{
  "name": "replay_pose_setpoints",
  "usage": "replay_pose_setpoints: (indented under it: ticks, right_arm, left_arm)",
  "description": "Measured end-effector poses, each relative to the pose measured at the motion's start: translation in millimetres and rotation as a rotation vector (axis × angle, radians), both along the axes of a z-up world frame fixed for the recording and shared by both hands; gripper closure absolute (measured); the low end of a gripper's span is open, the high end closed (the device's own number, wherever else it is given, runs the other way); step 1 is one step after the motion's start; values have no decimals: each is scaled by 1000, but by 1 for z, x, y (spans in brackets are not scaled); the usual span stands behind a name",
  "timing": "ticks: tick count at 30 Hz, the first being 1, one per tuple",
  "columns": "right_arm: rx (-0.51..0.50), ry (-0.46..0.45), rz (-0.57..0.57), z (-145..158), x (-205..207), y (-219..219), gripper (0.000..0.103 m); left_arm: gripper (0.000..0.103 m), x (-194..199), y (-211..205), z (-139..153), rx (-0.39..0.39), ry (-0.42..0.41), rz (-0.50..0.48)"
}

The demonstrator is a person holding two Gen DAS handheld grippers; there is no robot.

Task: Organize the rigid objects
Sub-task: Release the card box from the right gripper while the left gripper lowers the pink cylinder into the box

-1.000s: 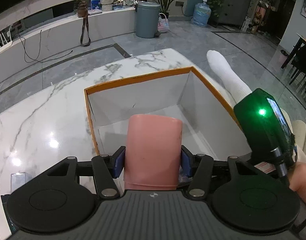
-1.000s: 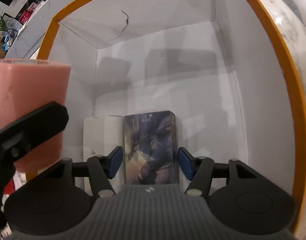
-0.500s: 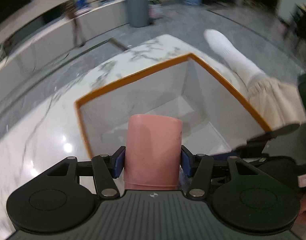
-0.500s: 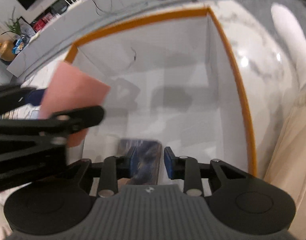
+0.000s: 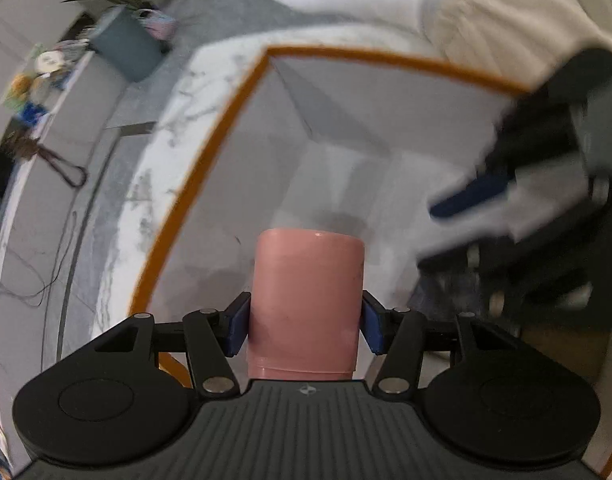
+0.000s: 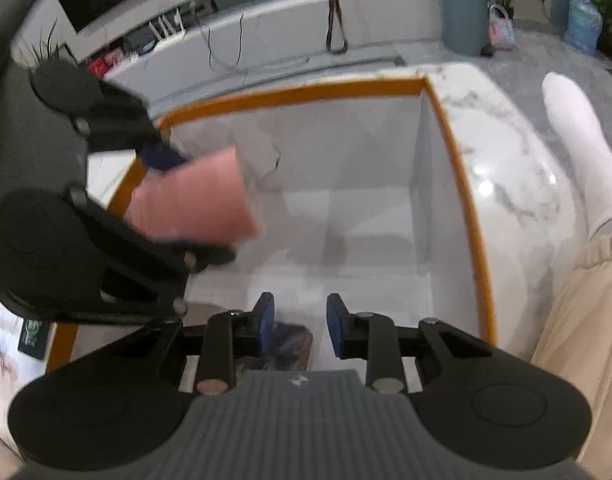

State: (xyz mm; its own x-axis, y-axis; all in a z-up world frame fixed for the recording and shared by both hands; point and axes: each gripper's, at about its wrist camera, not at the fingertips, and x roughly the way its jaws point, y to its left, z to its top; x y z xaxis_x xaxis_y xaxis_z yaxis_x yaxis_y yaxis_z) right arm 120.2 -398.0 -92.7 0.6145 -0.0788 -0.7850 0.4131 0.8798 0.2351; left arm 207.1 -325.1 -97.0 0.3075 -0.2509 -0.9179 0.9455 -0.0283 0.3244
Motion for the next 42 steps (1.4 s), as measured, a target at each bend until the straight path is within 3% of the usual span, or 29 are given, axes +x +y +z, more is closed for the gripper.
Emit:
replay_pose_setpoints:
  ticks: [8,11,21,24,35,37,42]
  right_arm:
    - [49,-57,-14,3,1,-8,73]
    - [49,-79,-14,5,3,-7,73]
    - [154,-62,8,2,15,-5,74]
    - [188,-52,-9,0,15,-8,74]
    - [209,-88,-63,4,7,-16,67]
    - [199,-91,-70,4,6,-17,67]
    - [192,-84,-67,2,7,-17,66]
  left_arm:
    - [39,-13,1,-30,77,0,-129]
    - [39,-10,3,-37,99,53,-139]
    - [34,-11,9,-38,86,43,-125]
    - [39,-10,10,-37,82,42,-108]
    - [37,-21,14,-20,37,26,-106]
    - [46,-23,16,-18,33,22,-100]
    - [58,-22,12,-27,82,25,-94]
